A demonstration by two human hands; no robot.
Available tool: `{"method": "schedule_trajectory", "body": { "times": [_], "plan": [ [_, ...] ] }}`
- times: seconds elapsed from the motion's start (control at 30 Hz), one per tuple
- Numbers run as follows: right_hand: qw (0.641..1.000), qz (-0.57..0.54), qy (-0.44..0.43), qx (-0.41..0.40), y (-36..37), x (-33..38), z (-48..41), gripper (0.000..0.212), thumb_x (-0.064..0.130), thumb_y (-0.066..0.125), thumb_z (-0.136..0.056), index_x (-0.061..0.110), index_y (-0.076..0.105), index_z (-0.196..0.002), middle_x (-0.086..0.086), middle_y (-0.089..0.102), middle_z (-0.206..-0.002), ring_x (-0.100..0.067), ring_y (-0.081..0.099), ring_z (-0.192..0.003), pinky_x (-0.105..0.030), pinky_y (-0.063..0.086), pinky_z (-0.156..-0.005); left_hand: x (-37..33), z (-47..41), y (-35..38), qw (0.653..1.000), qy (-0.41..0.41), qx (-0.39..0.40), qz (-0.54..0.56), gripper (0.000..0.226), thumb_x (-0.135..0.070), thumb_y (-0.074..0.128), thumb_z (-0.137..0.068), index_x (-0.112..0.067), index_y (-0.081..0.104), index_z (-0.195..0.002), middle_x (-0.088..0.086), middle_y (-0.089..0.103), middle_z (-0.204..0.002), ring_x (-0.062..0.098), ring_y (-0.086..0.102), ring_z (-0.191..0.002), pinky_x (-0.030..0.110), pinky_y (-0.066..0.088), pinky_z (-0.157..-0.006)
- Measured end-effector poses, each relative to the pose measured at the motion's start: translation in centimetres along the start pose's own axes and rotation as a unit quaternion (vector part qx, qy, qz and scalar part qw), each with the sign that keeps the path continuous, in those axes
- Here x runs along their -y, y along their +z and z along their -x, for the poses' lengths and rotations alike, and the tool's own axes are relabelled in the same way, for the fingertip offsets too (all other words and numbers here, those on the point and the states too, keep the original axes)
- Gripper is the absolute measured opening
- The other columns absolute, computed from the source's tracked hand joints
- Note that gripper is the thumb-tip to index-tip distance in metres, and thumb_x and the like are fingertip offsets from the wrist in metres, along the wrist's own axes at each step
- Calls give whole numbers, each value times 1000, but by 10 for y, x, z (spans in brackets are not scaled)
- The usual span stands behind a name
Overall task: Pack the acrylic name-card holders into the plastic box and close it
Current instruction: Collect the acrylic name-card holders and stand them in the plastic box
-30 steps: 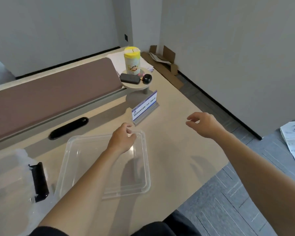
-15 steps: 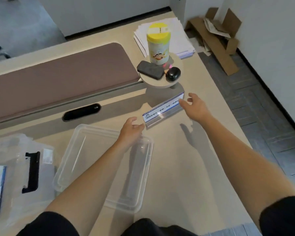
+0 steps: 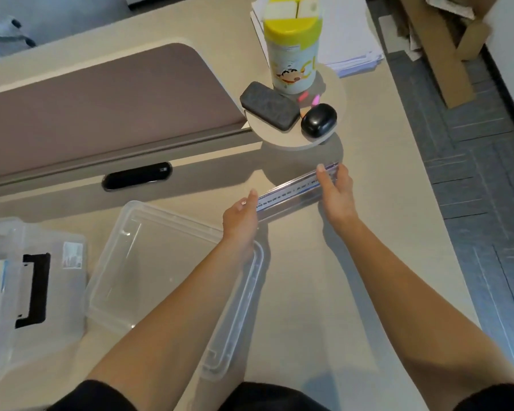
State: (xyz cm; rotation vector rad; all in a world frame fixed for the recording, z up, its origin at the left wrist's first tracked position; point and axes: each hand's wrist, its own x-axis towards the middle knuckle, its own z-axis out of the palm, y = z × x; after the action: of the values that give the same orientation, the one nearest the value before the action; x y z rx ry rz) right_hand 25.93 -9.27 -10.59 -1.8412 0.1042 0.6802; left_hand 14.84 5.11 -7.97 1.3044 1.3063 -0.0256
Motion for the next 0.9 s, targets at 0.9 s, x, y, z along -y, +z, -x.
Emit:
{"method": "schedule_trajectory", "body": {
  "times": [0.9],
  "plan": [
    [992,-105,-76,1,206,104,257,27,41,60,-89,27,57,-112,0,60,-90,-22,62,-88,-47,52,-77,95,141,-331,929,246,68,-268,55,-31,73,-83,-30,50,-133,-3,57,-122,18,60,-106,30,51,-85]
  ]
}}
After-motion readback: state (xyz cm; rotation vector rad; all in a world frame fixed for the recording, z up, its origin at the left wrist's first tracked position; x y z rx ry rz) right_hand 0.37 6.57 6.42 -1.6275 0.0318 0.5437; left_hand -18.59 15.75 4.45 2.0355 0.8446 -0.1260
